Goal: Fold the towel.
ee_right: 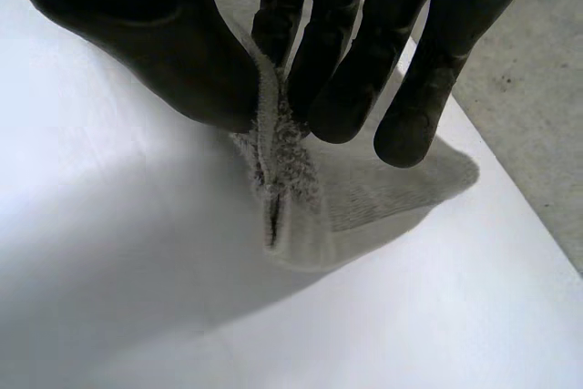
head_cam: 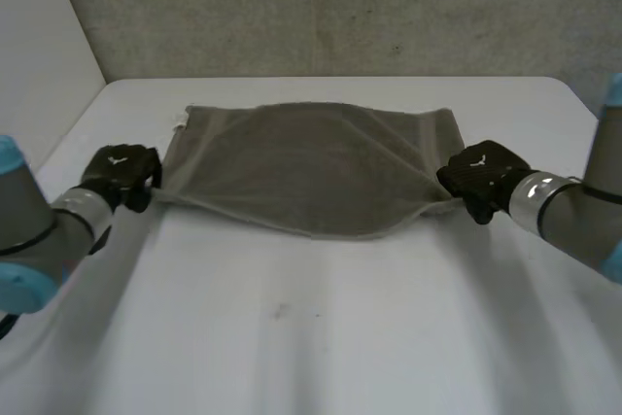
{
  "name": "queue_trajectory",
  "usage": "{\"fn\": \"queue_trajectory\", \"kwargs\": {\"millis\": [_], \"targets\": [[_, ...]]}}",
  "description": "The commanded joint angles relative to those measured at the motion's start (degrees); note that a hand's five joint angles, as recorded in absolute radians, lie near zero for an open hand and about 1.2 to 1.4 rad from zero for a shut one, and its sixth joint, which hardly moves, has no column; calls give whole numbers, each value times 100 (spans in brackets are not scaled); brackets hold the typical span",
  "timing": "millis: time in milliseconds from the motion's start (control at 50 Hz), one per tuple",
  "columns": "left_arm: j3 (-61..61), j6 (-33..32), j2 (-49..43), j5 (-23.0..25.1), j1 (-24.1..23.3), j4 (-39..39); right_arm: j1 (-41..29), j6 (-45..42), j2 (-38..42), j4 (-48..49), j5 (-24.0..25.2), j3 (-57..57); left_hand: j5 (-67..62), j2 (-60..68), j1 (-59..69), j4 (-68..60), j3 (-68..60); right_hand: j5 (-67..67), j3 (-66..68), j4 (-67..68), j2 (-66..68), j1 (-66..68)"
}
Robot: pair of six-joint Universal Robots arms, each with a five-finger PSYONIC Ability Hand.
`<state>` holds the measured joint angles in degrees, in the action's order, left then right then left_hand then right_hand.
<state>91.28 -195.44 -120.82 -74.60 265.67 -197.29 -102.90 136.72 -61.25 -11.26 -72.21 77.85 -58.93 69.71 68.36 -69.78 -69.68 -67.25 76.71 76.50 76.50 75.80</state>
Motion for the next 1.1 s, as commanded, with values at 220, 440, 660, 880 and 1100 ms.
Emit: {"fn": "queue_trajectory", "kwargs": {"millis": [220, 440, 660, 880, 1100], "targets": [[2165, -636, 3335, 1560, 1135, 1615, 1096, -1551, -2638, -2583, 488, 758, -1107, 1029, 1164, -1022, -1032, -275, 329, 350, 350, 420], [500, -513, 1294, 1108, 383, 955, 799, -1465, -629, -2100, 200, -567, -1107, 1029, 1164, -1022, -1032, -275, 329, 350, 350, 420], [-1939, -354, -838, 253, -253, 920, 271, -683, 1104, -1547, -407, -2352, -1107, 1029, 1164, -1022, -1032, -275, 329, 350, 350, 420], [-4452, -337, -2561, -345, -604, 1456, -45, -620, 2107, -913, -979, -3398, -1107, 1029, 1164, -1022, -1032, -275, 329, 350, 350, 420], [-4848, -310, -2877, -397, -692, 1694, -186, -411, 2627, -930, -1444, -4059, 5283, -5360, -5226, 5368, 5358, 6725, -6671, -6650, -6650, -6580]]}}
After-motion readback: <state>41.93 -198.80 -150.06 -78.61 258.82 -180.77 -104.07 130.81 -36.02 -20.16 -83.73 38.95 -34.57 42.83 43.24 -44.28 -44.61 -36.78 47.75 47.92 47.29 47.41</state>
